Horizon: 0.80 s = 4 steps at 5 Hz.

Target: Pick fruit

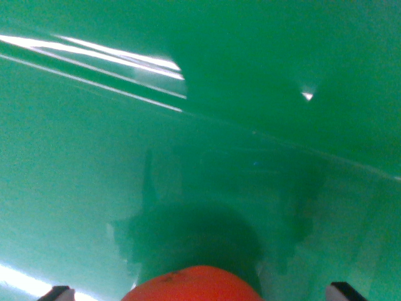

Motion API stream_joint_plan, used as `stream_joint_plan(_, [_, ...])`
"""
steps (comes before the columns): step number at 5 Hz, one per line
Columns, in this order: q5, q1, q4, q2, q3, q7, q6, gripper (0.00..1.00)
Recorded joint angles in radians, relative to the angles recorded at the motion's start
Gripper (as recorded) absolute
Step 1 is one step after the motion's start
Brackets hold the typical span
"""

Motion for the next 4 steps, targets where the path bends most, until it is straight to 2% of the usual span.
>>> stream_joint_plan(1, [0.0,0.0,0.0,0.0,0.0,0.0,0.0,0.0])
stream_joint_plan(2, [0.0022,-0.0006,-0.012,0.004,0.0,-0.007,-0.014,0.0])
stream_joint_plan(4, [0.0034,-0.0009,-0.019,0.007,0.0,-0.01,-0.021,0.0])
